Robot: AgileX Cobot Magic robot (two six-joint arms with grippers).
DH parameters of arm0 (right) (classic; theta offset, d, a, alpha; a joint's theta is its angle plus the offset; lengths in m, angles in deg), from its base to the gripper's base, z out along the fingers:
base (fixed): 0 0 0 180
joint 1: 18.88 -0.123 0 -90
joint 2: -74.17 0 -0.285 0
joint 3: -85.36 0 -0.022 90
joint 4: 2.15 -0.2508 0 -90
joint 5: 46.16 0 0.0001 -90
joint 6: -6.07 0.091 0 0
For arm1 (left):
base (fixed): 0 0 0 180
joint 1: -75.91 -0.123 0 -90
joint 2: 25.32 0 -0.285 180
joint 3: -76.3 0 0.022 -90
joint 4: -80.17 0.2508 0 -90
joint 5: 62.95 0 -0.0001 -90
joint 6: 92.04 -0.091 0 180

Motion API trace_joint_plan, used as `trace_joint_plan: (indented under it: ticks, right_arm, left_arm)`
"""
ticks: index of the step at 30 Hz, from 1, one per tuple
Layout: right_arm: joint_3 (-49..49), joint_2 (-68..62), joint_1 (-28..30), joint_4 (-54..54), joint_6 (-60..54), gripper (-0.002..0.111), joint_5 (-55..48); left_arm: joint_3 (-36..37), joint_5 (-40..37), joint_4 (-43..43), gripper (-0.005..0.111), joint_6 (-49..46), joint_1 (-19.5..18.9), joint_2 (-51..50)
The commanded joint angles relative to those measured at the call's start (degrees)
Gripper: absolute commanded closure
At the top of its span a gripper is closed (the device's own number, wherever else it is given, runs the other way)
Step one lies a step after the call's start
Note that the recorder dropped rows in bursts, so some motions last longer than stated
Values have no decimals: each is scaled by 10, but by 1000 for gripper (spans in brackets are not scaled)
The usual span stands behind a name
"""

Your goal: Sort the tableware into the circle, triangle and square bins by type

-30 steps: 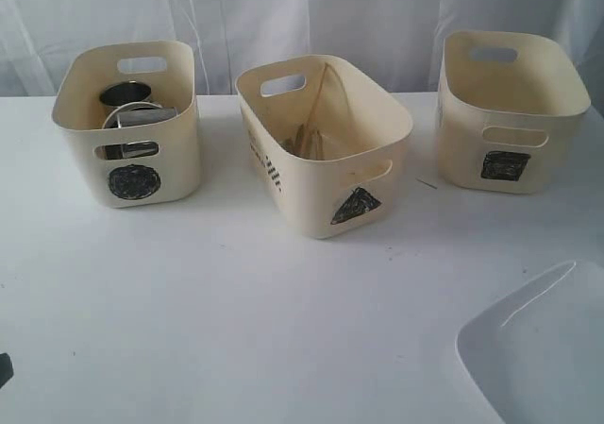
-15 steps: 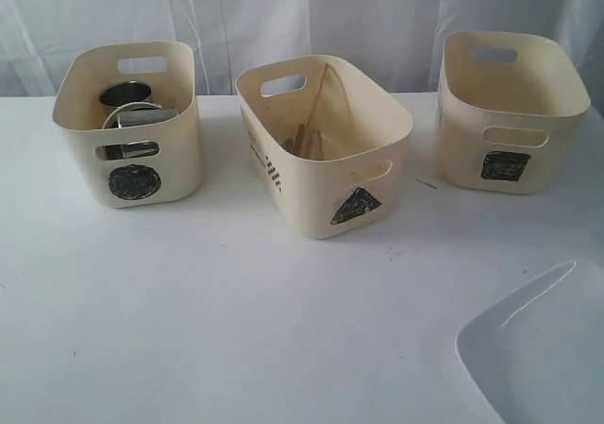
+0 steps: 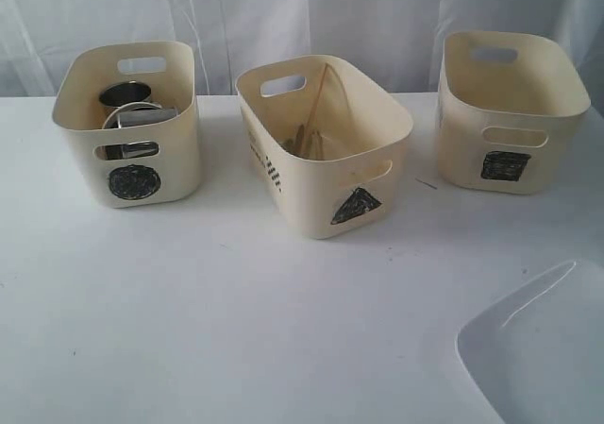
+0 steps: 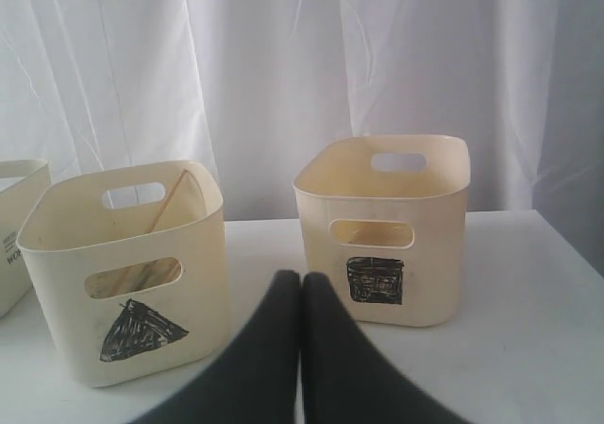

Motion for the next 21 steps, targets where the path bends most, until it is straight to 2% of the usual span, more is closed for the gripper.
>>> trace_joint_plan:
  ticks: [1, 5, 21]
  right_arm:
    - [-4, 4, -2, 5, 0, 108, 2]
    - [-4, 4, -2, 5, 0, 108, 2]
    - [-4, 4, -2, 5, 3, 108, 10]
  left_arm:
    - [3, 7, -1, 107, 1, -39, 3]
    - [3, 7, -1, 107, 1, -65, 3]
    - [3, 7, -1, 107, 1, -67, 3]
